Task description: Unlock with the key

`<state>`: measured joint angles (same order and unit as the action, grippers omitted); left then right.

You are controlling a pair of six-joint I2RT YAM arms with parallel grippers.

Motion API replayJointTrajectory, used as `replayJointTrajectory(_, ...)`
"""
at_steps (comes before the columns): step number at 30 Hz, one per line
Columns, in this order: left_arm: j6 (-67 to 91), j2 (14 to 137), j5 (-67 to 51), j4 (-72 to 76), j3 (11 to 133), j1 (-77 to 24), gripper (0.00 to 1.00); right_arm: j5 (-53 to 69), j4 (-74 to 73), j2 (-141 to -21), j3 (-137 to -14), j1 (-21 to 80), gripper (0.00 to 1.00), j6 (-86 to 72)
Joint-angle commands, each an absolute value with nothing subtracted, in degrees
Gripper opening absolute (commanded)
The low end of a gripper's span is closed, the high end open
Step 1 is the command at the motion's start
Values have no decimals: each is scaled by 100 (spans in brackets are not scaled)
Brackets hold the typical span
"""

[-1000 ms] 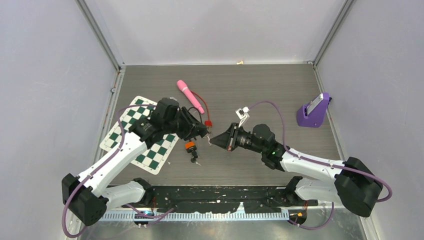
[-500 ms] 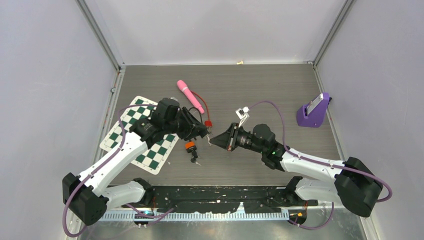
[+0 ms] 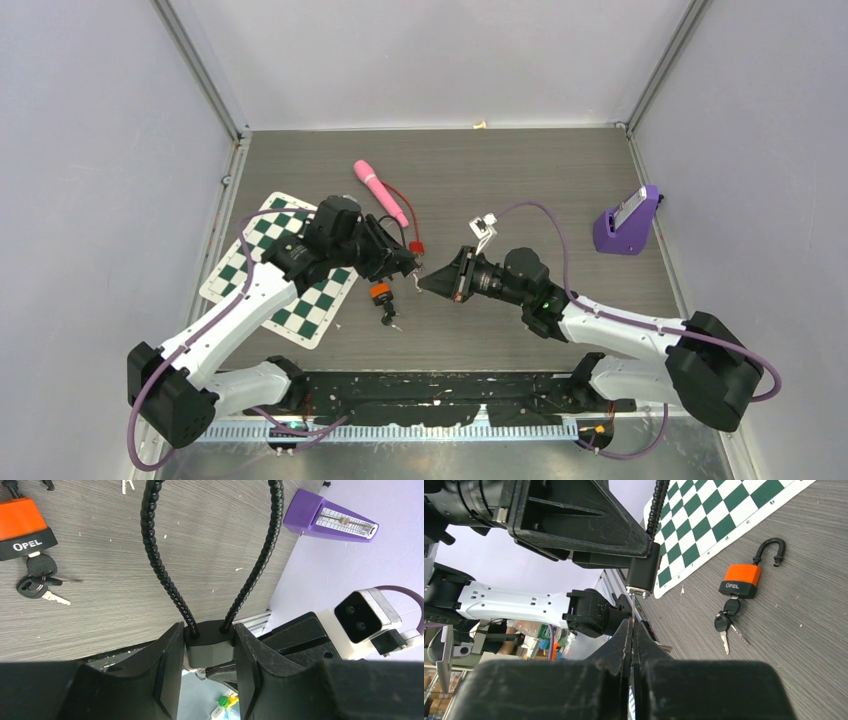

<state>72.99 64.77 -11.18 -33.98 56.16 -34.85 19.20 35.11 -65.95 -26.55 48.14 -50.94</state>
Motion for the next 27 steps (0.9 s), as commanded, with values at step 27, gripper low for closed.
replayJointTrajectory(27,6858,6742,-1004,-3841,6359,-3506,0,2245,2265,-6267,-3552,4669,5,-4978)
